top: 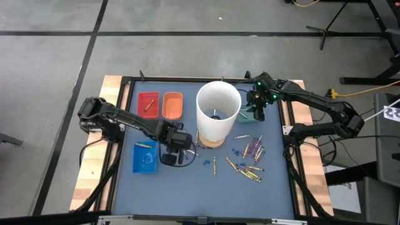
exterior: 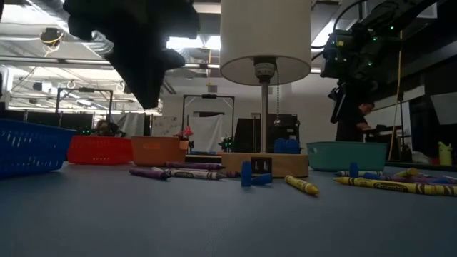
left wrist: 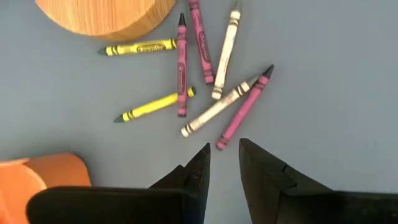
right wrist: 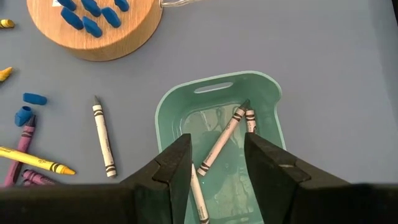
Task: Sort crayons
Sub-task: Put the violet crayon into the orange bin
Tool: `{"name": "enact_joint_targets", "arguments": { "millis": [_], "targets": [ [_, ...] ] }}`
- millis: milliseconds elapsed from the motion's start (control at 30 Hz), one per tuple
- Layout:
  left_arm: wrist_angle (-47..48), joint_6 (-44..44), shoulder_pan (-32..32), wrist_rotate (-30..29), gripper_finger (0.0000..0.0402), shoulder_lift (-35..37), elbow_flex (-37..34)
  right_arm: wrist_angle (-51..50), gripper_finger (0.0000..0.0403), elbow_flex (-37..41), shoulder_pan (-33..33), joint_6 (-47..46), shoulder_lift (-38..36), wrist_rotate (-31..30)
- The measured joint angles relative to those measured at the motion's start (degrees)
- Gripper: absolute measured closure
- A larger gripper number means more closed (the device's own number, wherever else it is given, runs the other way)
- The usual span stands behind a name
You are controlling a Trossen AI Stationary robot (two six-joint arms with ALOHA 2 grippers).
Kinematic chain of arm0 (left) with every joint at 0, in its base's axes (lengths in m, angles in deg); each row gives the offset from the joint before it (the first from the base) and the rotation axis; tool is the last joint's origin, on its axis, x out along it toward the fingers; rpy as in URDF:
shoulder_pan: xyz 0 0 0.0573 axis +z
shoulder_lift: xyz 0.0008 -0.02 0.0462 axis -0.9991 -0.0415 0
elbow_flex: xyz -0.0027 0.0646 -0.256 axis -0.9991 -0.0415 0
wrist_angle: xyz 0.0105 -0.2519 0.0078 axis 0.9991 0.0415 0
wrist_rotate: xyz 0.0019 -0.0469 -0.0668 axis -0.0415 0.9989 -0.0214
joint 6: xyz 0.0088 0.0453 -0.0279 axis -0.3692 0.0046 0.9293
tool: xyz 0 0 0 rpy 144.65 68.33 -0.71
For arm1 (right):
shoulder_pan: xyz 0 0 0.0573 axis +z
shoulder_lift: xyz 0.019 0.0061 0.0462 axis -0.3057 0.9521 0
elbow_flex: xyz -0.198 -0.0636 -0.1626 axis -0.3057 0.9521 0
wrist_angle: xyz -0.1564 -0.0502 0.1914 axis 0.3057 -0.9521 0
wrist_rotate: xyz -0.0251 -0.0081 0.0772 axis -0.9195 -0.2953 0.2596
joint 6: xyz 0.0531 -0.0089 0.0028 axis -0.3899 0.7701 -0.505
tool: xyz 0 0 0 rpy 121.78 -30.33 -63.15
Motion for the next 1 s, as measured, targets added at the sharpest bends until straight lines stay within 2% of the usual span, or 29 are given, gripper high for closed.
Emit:
{"name": "enact_joint_targets", "arguments": {
  "millis": [133,367,567,1000],
  "targets": [
    [-3.99,-2.49,0.61,2.28,0.0333,-0.04,-3.35,-0.74,0.0255,0.00,0.01,0.00,0.00,-0.01],
    [-9.53,-4.21,0.58,2.25,0.0333,-0.04,-8.94,-0.72,0.0255,0.00,-0.01,0.00,0.00,-0.02],
    [-17.80,-8.55,0.58,2.24,0.0333,-0.04,-14.47,-0.71,0.0255,0.00,0.00,0.00,0.00,-0.02],
    [-30.88,-9.92,1.52,2.50,0.0333,0.01,-23.58,-0.67,0.0255,0.00,-0.01,0.01,0.00,-0.01]
  ]
}}
